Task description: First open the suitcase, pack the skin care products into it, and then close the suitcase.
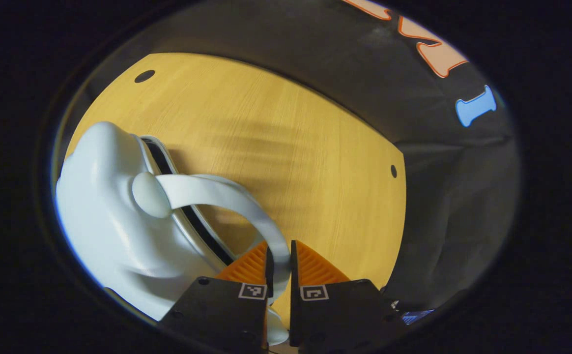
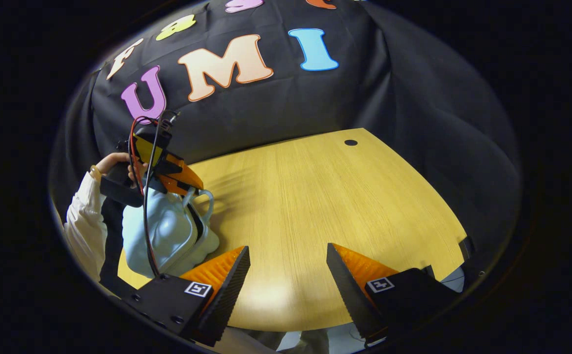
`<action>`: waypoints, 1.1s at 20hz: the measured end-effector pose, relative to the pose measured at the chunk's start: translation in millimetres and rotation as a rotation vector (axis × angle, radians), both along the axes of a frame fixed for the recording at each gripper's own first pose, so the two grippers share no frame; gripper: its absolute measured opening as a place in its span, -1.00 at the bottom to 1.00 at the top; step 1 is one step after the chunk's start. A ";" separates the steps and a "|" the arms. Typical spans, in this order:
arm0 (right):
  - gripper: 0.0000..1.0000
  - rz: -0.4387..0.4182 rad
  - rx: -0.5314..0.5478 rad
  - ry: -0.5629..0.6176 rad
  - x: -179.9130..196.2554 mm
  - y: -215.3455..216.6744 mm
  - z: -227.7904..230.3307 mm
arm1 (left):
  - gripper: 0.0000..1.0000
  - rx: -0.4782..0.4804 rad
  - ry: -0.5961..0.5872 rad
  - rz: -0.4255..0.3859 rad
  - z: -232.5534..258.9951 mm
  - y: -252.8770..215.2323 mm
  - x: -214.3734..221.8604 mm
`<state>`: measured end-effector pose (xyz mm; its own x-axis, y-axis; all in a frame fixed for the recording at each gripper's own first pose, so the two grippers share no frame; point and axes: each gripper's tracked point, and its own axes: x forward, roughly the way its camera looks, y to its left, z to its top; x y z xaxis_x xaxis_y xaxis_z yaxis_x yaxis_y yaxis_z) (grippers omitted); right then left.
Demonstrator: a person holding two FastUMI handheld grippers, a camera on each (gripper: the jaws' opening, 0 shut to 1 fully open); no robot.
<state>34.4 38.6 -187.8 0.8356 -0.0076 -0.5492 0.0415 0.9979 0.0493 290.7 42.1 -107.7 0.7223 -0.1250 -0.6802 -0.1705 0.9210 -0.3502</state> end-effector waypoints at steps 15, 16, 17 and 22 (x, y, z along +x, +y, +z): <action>0.97 0.065 0.041 -0.071 9.9 -35.2 27.3 | 0.94 0.286 -0.156 0.047 16.0 -31.5 -74.9; 0.97 0.087 0.040 -0.078 12.5 -32.9 30.8 | 0.93 0.312 -0.155 0.048 13.5 -33.9 -88.3; 0.97 0.109 0.039 -0.083 13.4 -30.5 34.1 | 0.94 0.344 -0.162 0.048 10.8 -35.0 -99.8; 0.97 0.200 0.046 -0.105 11.9 -19.4 41.6 | 0.94 0.426 -0.173 0.072 -7.3 -42.2 -152.6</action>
